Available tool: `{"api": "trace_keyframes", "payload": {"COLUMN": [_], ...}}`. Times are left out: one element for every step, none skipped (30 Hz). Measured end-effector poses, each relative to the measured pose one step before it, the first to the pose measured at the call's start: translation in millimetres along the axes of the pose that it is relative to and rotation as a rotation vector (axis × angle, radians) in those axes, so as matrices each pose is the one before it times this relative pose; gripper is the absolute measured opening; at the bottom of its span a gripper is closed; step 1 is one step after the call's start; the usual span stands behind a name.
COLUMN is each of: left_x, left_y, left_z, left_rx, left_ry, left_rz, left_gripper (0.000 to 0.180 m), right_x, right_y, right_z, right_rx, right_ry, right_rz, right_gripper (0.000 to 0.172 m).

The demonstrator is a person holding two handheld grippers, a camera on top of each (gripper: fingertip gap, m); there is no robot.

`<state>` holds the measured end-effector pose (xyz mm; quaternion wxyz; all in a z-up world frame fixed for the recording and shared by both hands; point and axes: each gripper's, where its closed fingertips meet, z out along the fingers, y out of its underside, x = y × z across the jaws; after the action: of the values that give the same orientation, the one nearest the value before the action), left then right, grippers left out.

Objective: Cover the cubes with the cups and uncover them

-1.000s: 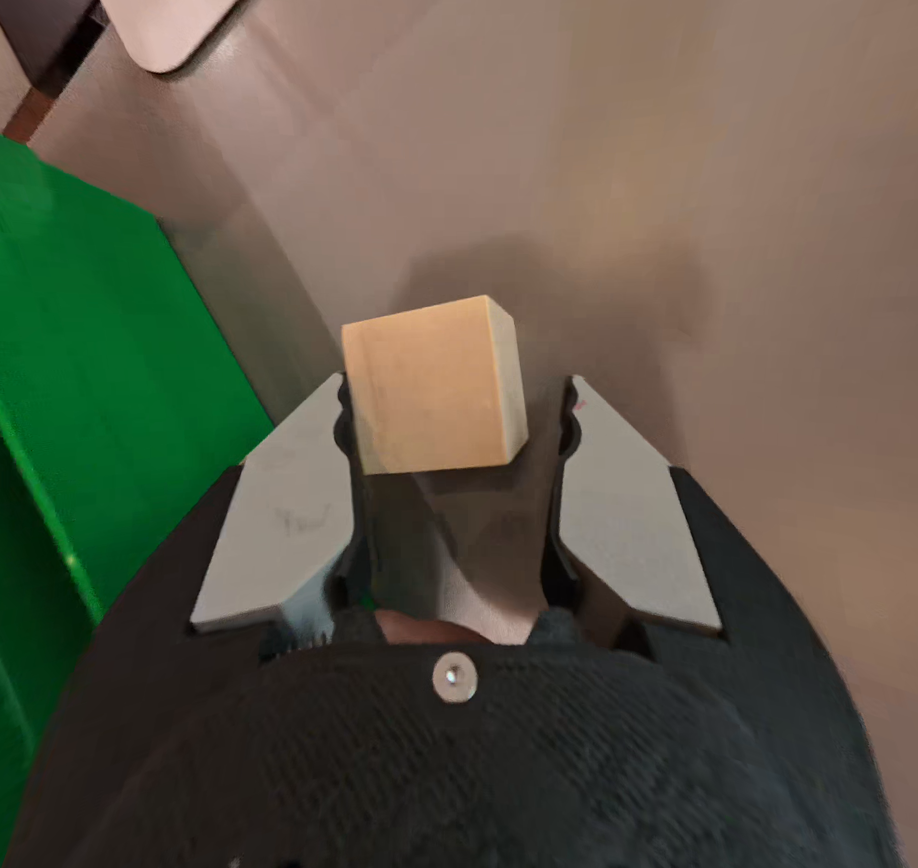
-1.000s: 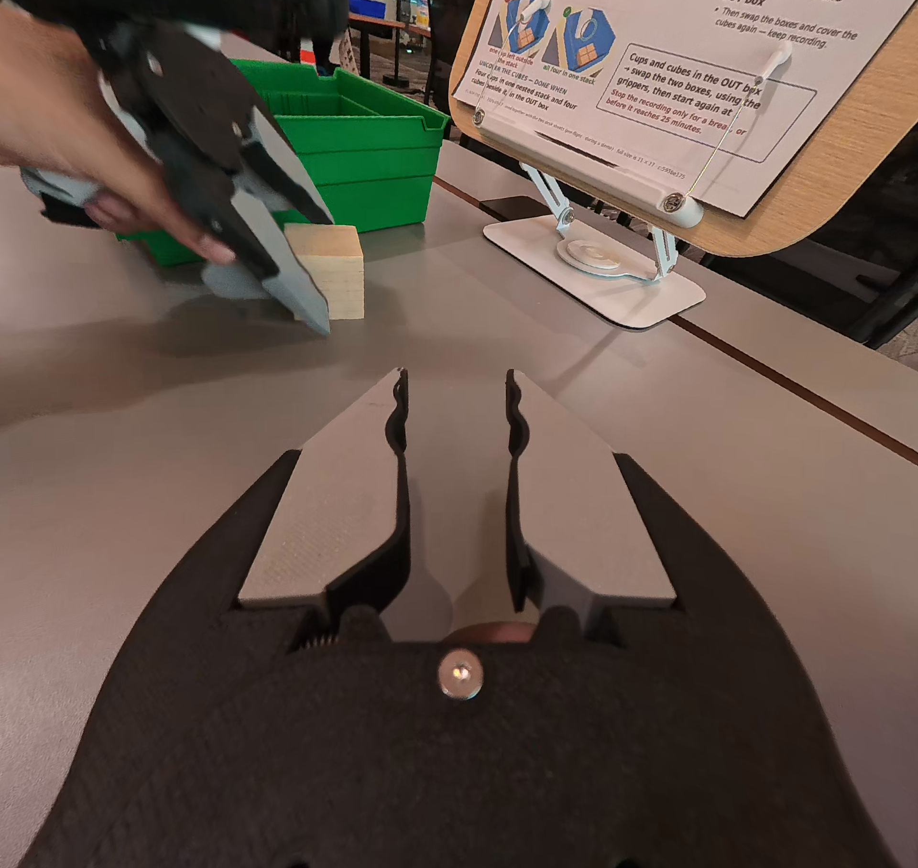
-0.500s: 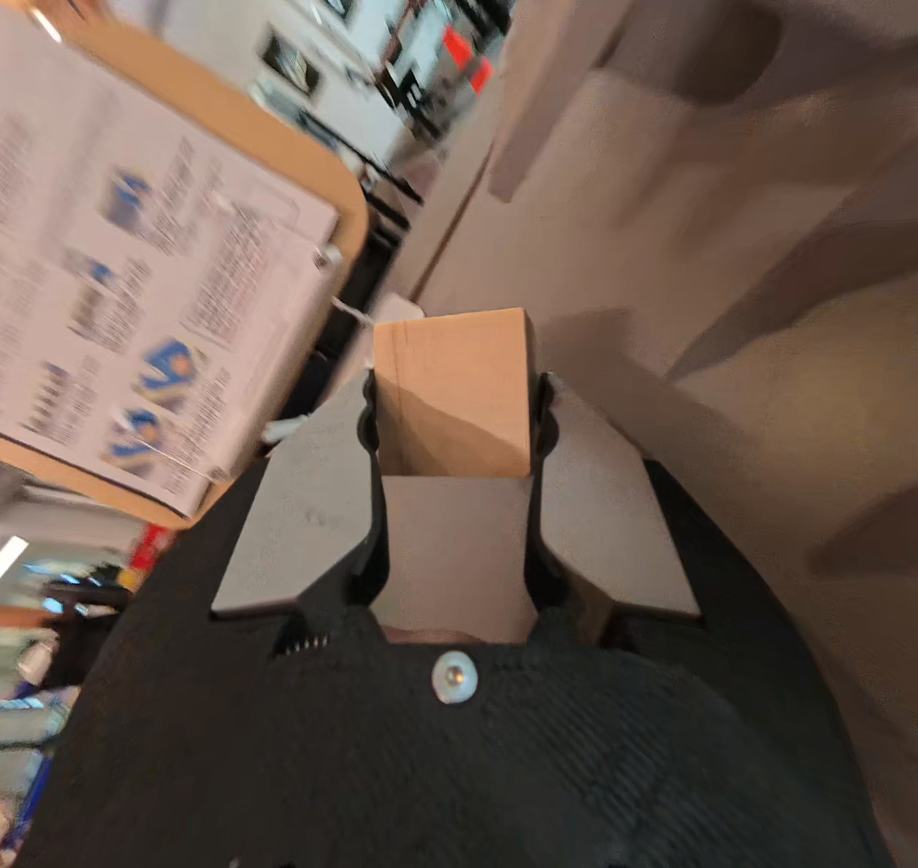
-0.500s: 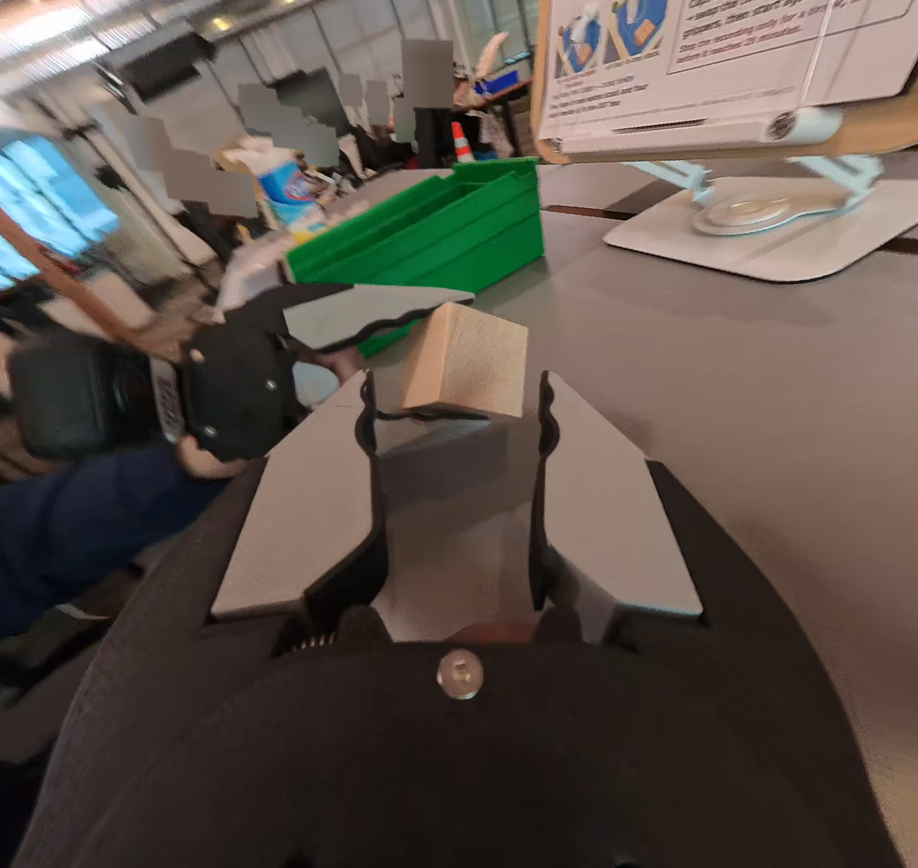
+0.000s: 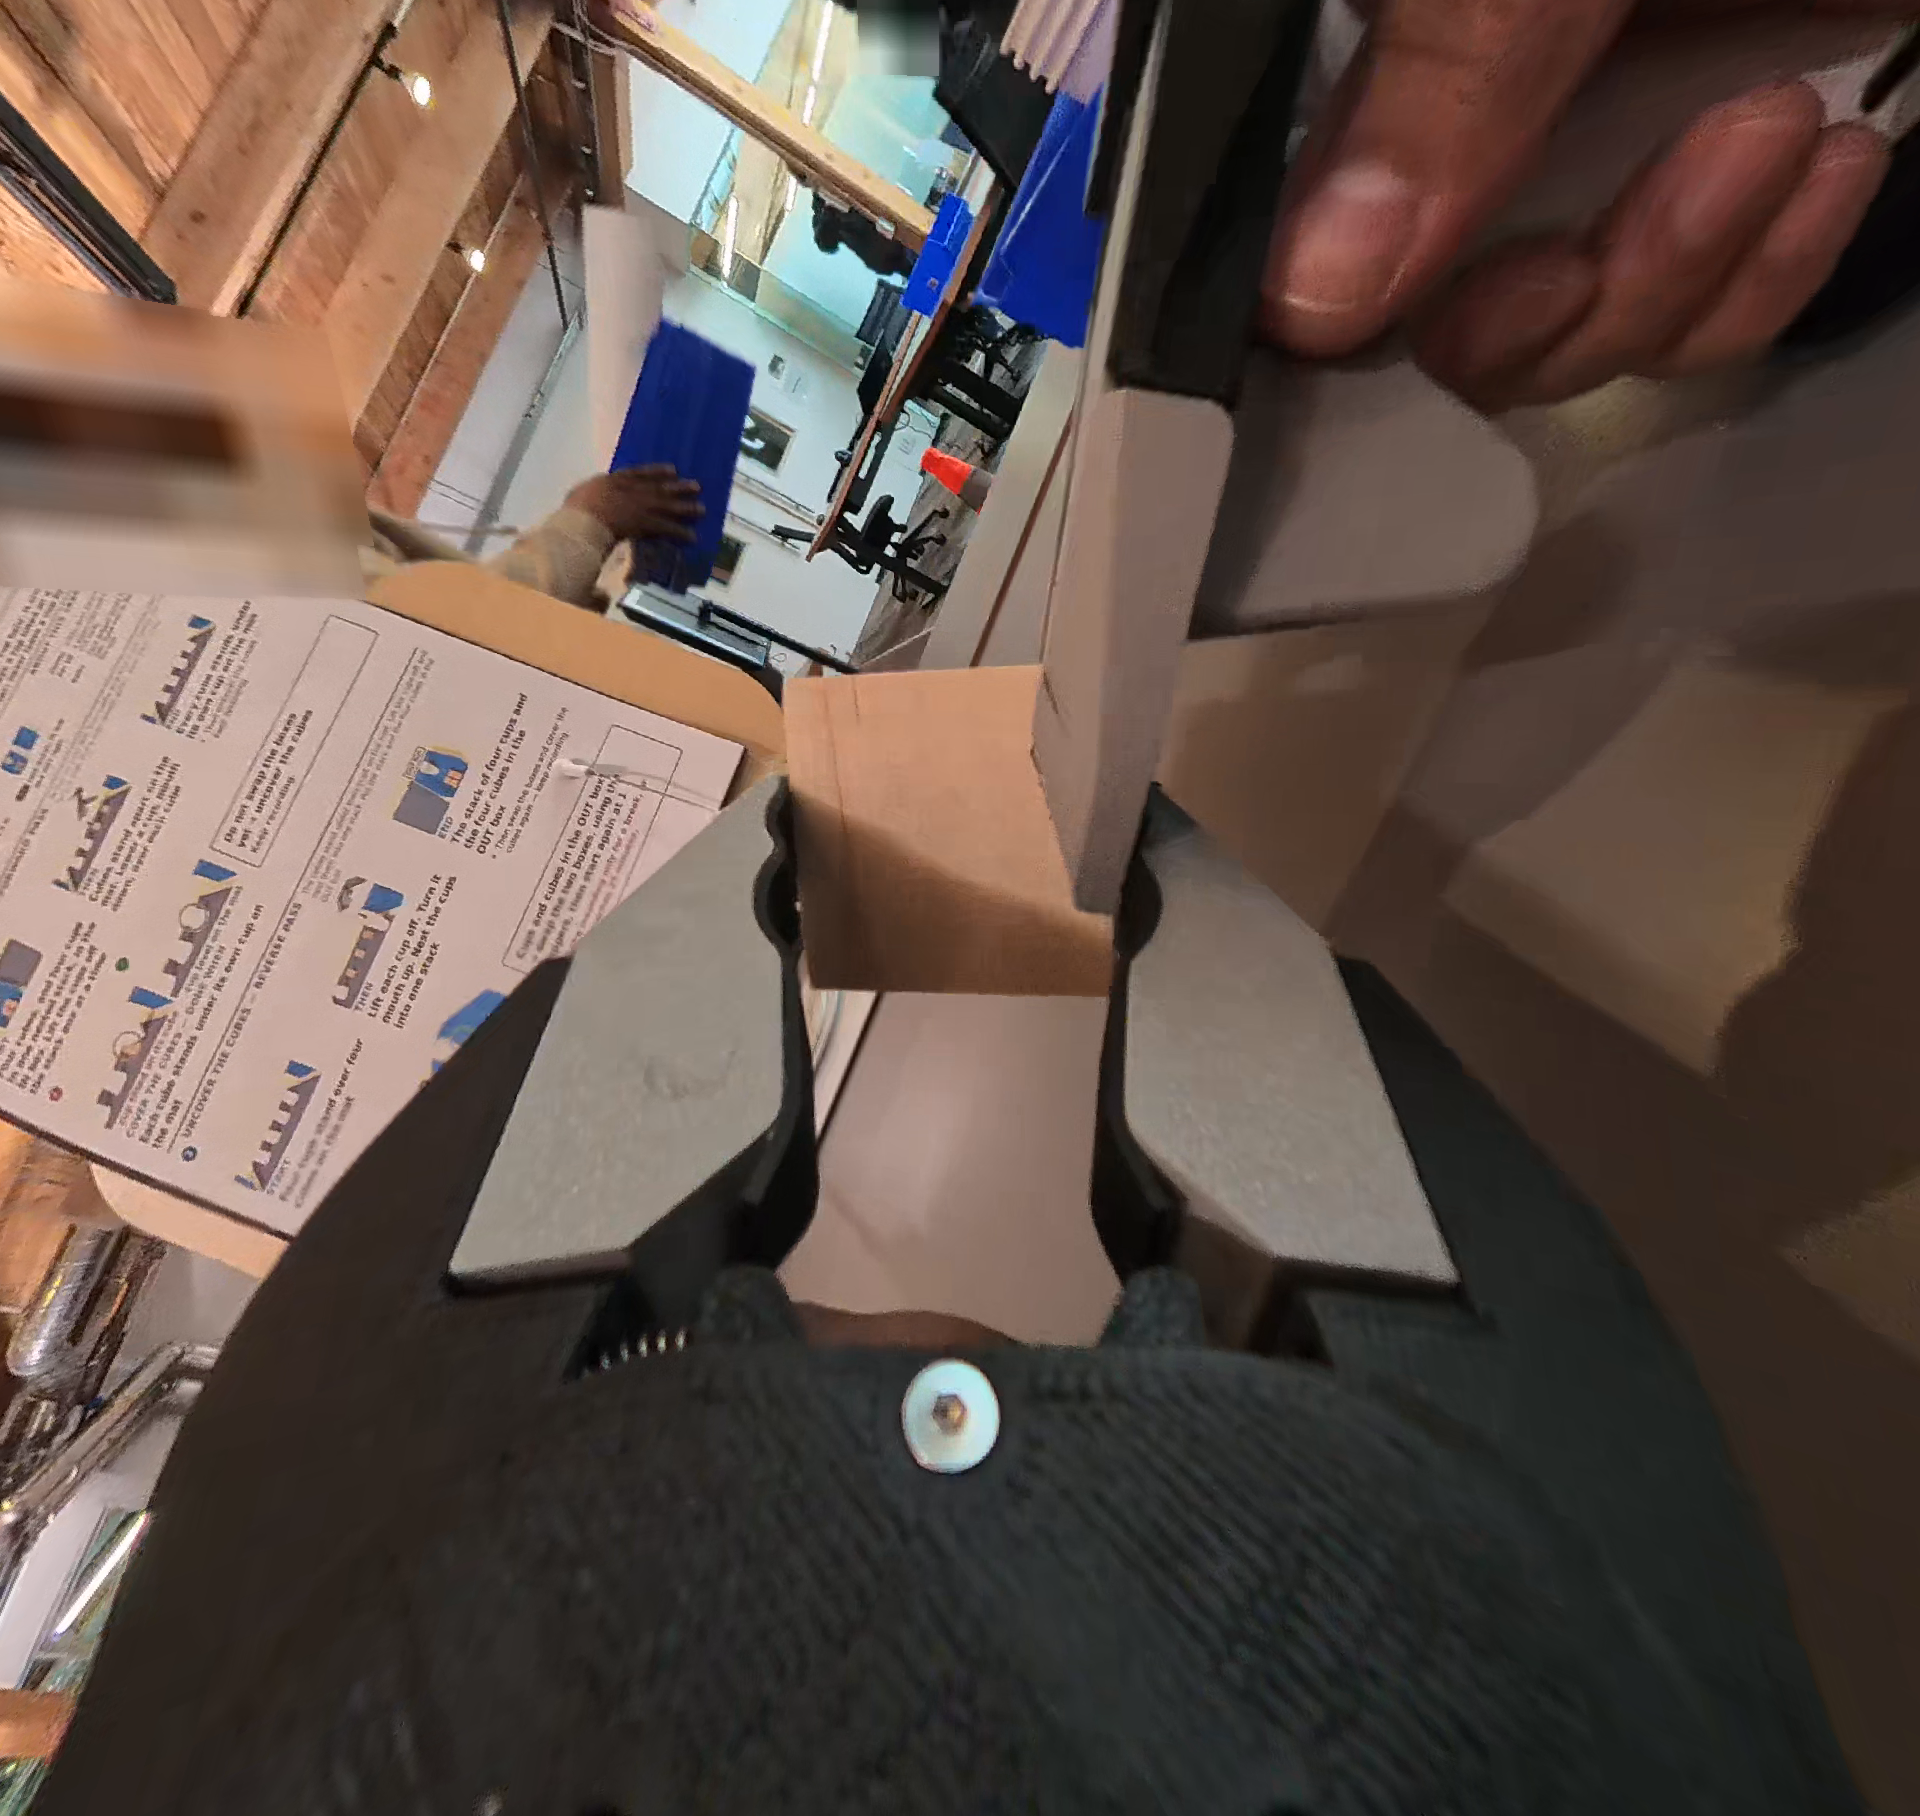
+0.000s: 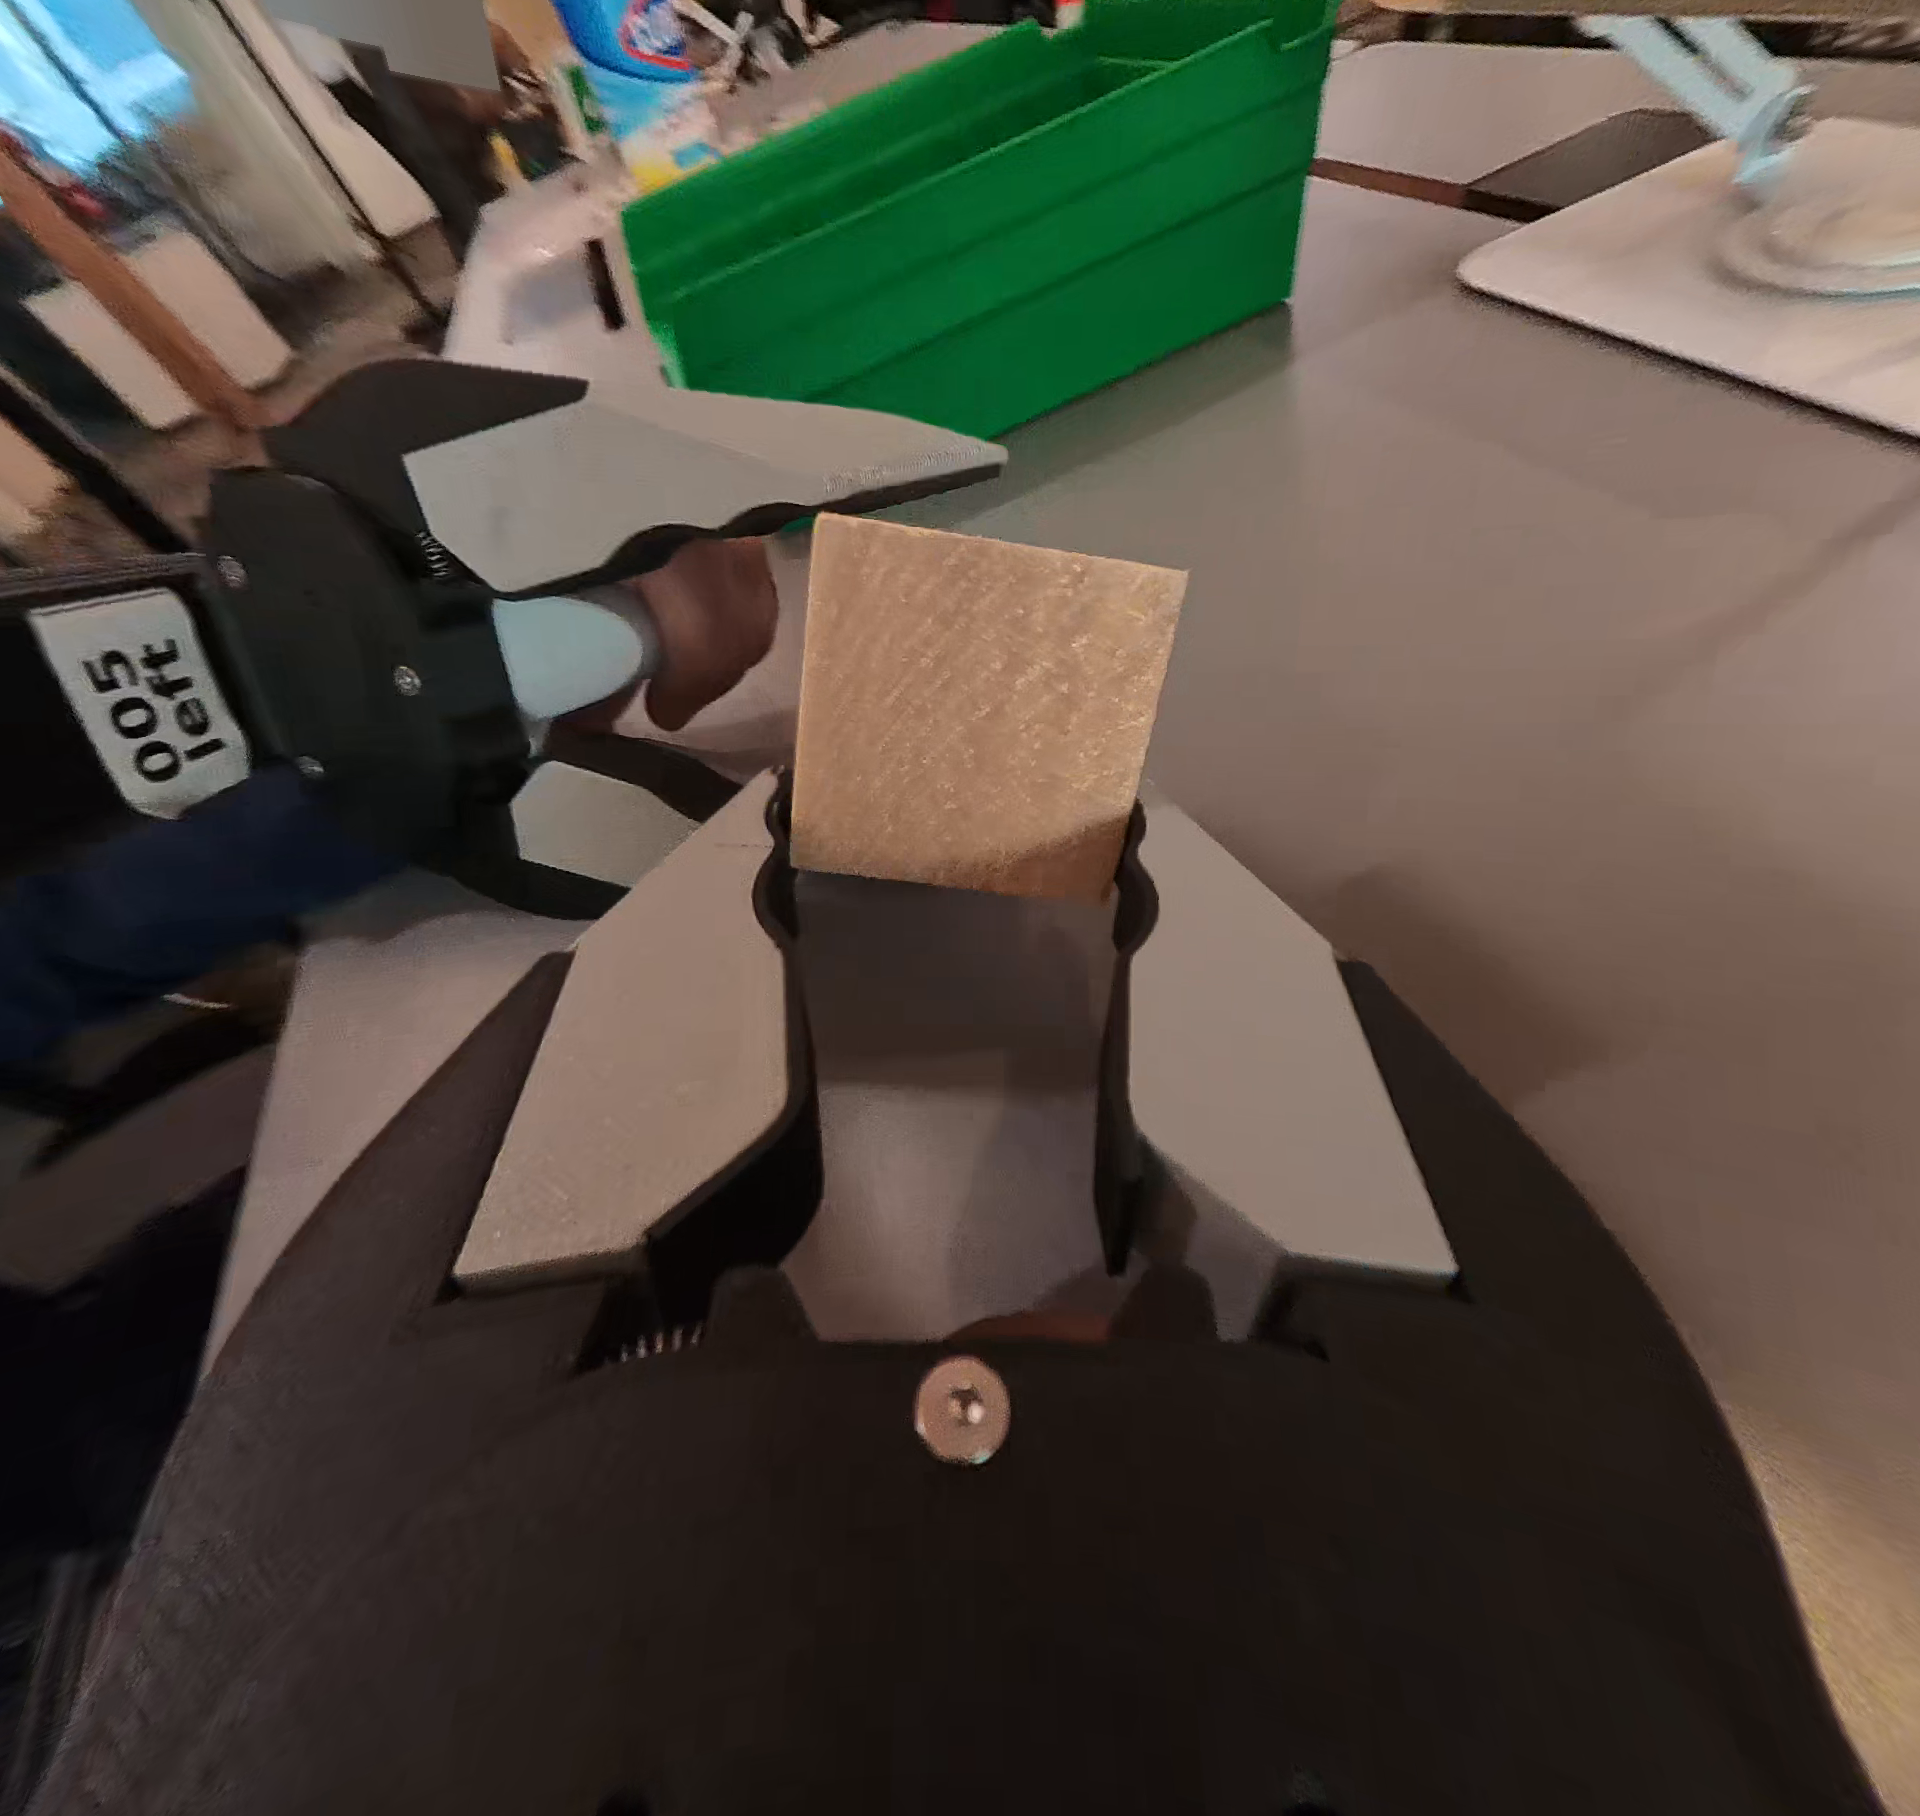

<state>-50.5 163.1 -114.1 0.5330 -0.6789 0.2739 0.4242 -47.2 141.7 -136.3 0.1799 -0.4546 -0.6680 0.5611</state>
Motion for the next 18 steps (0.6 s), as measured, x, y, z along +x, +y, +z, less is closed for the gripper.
{"api": "trace_keyframes", "payload": {"left_x": [0.92,0.63,0.61,-0.7,-1.56,-1.18,-2.41,-5.78,-9.46,-10.41,-7.96,-3.99,-3.37,-4.77,-5.35,-3.57,-1.49,-0.9], "left_y": [1.62,1.46,1.87,1.59,1.81,3.37,7.18,11.49,13.18,12.91,11.19,9.43,8.06,6.66,4.94,4.46,4.0,2.72], "left_z": [1.23,1.08,0.86,0.42,0.08,0.09,0.57,1.32,1.49,1.29,1.33,1.45,1.45,1.24,0.96,1.14,1.39,1.28], "left_rx": [0.0012,0.001,-0.0059,-0.0052,-0.0011,-0.0048,-0.0246,-0.0495,-0.055,-0.048,-0.0357,-0.0277,-0.0246,-0.0177,-0.0105,-0.0119,-0.0169,-0.0156], "left_ry": [-0.0069,-0.0052,0.004,0.0018,-0.0029,0.0016,-0.0025,-0.0177,-0.0344,-0.035,-0.0145,0.0162,0.0185,0.0032,-0.0094,-0.0065,0.0006,-0.0034], "left_rz": [-0.0067,-0.0219,-0.0195,-0.0153,-0.0214,-0.0226,-0.0135,-0.0066,0.0018,-0.0081,-0.0339,-0.0546,-0.0603,-0.0517,-0.0385,-0.0251,-0.0083,0.0035], "left_gripper": [0.06,0.06,0.06,0.059,0.057,0.055,0.051,0.041,0.022,0.011,0.0,0.0,0.0,0.0,0.0,0.0,0.0,0.0], "right_x": [3.31,3.0,3.3,3.61,4.36,6.05,8.79,10.82,10.89,10.19,9.71,7.65,5.31,4.33,5.09,7.51,11.58,15.09], "right_y": [0.56,-0.34,-0.91,-1.74,-2.38,-2.19,-2.28,-3.64,-4.98,-6.61,-8.52,-10.19,-11.34,-11.27,-9.72,-6.8,-4.72,-5.01], "right_z": [-0.54,-0.59,-0.69,-1.0,-1.47,-2.19,-3.29,-5.0,-6.66,-8.21,-9.64,-11.06,-12.32,-13.42,-13.54,-13.04,-12.84,-13.07], "right_rx": [-0.0061,-0.0007,0.0036,0.0085,0.0131,0.0117,0.012,0.0163,0.0187,0.0258,0.0379,0.0452,0.048,0.0432,0.0292,0.003,-0.0159,-0.0161], "right_ry": [0.0409,0.0392,0.04,0.0392,0.0387,0.0434,0.0607,0.0762,0.0755,0.0681,0.0588,0.0382,0.0163,0.0059,0.0072,0.0144,0.0268,0.0332], "right_rz": [-0.0183,-0.02,-0.0243,-0.0206,-0.0122,-0.0085,-0.0138,-0.0258,-0.0362,-0.0333,-0.0188,-0.0003,0.0169,0.0234,0.0122,-0.0029,-0.0097,-0.0094], "right_gripper": [0.058,0.058,0.058,0.058,0.058,0.058,0.058,0.058,0.058,0.058,0.057,0.057,0.057,0.056,0.056,0.056,0.057,0.057]}}
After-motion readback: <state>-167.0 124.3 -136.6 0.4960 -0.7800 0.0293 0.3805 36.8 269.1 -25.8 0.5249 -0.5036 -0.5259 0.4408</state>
